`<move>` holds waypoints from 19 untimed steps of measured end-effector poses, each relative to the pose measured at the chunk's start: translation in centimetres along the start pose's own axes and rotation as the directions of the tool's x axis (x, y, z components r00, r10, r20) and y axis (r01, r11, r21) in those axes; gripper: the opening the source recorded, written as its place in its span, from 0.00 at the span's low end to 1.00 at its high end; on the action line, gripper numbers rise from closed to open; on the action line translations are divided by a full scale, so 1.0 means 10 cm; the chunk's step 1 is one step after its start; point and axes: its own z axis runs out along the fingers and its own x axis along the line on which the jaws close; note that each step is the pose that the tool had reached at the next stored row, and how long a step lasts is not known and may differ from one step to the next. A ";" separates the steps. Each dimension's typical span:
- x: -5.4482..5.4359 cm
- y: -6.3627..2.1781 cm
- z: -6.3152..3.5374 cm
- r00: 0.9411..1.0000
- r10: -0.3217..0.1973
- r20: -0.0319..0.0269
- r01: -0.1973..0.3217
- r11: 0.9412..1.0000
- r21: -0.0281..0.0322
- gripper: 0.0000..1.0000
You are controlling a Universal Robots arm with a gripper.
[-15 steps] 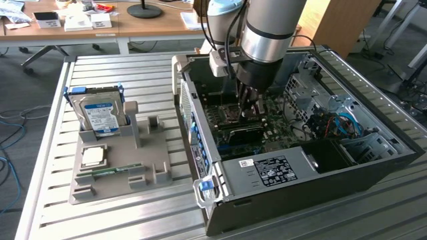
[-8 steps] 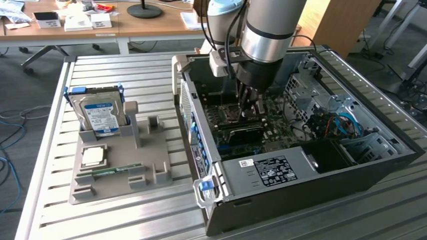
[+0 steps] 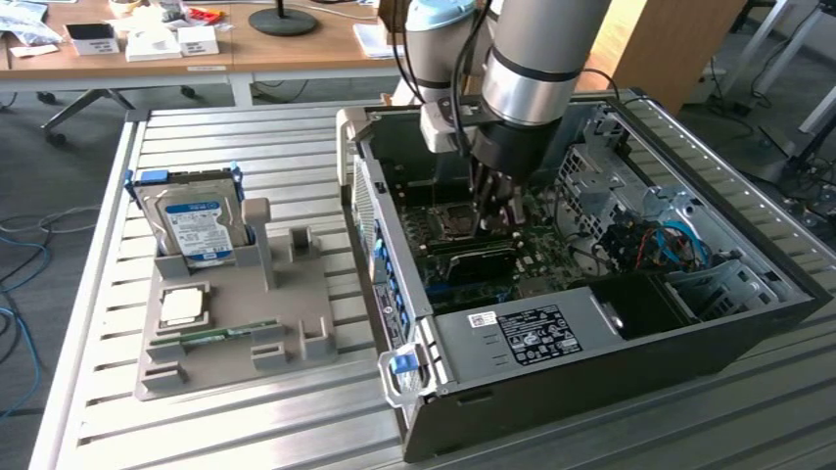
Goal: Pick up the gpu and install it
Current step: 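Press down on the gpu until it lock into place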
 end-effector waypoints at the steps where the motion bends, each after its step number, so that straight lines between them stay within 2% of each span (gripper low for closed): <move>1: 0.00 0.000 0.010 1.000 0.000 0.000 0.000 1.000 0.000 0.11; 19: 0.00 0.027 0.092 1.000 0.000 0.000 0.000 1.000 0.000 0.11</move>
